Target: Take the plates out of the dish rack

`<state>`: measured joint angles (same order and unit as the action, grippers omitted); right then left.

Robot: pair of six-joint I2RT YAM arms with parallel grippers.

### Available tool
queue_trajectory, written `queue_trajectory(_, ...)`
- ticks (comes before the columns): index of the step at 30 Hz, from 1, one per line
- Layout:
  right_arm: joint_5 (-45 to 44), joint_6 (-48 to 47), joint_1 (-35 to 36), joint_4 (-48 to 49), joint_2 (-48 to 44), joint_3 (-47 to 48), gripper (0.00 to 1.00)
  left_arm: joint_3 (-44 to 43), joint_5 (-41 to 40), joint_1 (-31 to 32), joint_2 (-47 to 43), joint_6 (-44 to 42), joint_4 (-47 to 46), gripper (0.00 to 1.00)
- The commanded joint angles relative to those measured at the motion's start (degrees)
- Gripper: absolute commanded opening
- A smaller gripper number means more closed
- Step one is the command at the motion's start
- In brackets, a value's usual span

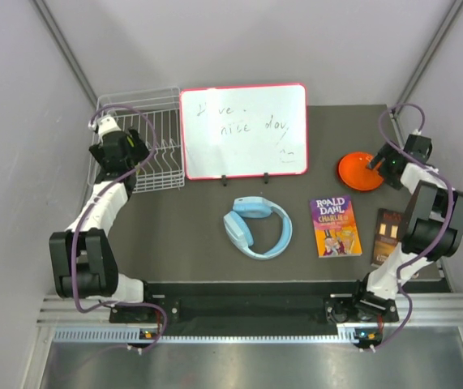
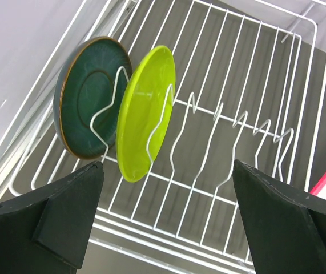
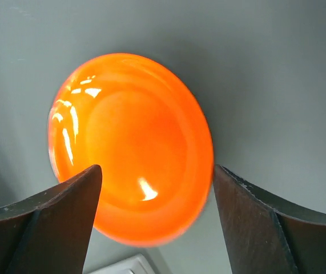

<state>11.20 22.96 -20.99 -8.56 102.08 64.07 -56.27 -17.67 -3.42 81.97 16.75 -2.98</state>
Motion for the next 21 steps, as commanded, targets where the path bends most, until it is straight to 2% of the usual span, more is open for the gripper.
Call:
queue_trajectory(1, -12.24, -4.24, 0.69, -8.49, -7.41, 2.38, 0.80, -2.96, 0.35, -0.97, 0.99, -0.49, -2.90, 0.99)
queue_trajectory(6, -13.31, -4.95, 1.22, -9.99, -10.49, 0.97, 0.80, -3.67, -0.17, -1.41, 2.14, -1.02, -3.34, 0.99)
queue_trajectory(10, -11.73, -4.33, 2.01, -7.88, -16.54, -3.33, 0.81, -3.49, -2.89, -2.11, 3.71, -1.63, -5.36, 0.99)
queue_trajectory(14, -11.55, -4.94, 5.61, -7.53, -21.04, -6.85, 0.81, -4.98, -3.16, -2.82, 7.14, -2.16, -6.77, 0.96)
queue_trajectory(18, -11.46, -4.94, 7.81, -7.53, -24.03, -8.87, 0.81, -5.60, -2.98, -2.82, 11.09, -2.16, -9.23, 0.79)
queue_trajectory(21, -11.47, -4.86, 9.48, -7.35, -26.23, -10.54, 0.81, -5.43, -2.98, -2.82, 13.03, -3.30, -11.16, 0.63)
